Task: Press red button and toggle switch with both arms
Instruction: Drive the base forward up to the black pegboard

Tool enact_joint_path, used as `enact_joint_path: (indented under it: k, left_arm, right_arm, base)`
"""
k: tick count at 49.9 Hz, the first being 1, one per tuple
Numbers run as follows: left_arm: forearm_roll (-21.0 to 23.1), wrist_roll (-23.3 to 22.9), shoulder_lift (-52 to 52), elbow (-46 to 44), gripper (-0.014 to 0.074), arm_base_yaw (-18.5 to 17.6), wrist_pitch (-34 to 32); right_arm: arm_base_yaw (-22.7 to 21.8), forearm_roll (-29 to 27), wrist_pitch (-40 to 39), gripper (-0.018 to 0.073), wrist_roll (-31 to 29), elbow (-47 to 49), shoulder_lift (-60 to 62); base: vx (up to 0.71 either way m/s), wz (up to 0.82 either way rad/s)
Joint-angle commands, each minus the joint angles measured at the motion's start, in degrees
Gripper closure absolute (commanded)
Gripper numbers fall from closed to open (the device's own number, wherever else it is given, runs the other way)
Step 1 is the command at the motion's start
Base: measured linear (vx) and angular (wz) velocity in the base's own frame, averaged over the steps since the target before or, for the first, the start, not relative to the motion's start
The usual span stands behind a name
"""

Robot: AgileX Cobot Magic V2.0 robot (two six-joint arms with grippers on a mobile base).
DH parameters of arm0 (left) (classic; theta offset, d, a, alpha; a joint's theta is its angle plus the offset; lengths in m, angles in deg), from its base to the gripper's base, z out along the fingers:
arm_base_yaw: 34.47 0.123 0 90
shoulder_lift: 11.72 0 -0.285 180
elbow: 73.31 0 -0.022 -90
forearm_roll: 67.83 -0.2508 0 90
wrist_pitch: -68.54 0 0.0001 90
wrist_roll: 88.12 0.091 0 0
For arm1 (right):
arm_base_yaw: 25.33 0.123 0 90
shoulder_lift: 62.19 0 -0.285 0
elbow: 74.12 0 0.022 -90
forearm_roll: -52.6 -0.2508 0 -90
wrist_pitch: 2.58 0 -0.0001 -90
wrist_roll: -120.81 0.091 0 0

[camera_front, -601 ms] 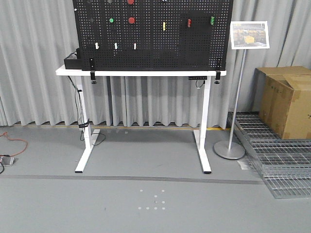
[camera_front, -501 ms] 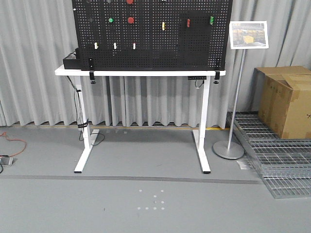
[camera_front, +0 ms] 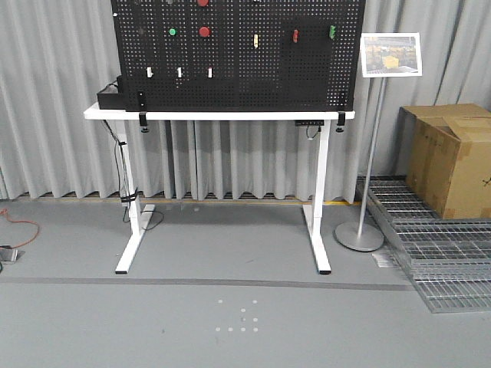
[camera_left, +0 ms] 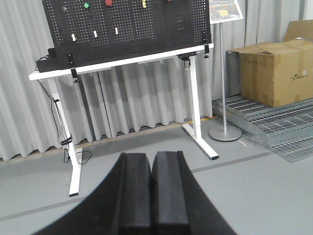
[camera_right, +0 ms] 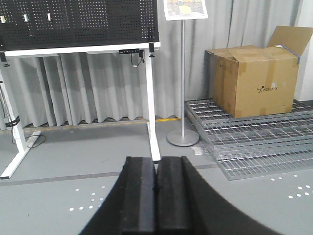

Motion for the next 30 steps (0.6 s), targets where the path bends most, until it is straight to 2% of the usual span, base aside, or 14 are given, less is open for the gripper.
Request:
enact_joint_path:
  k: [1, 14, 30]
  left_arm:
    - [0.12, -0.39, 0.92, 1.89, 0.0595, -0.11, -4.46]
    - [0.12, -0.39, 0.92, 1.89, 0.0595, -0.11, -4.46]
    - [0.12, -0.39, 0.92, 1.89, 0.0595, -0.11, -4.46]
  right_arm:
    - [-0.36, 0.42, -4.79, 0.0562, -0.22, -0.65, 0.72]
    - [-0.36, 0.42, -4.79, 0.0562, -0.22, -0.65, 0.72]
    - [-0.36, 0.42, -4.79, 0.0562, -0.22, -0.65, 0.72]
  base:
    - [0.03, -0.03]
    - [0.11, -0.05]
    - [0.27, -0.1]
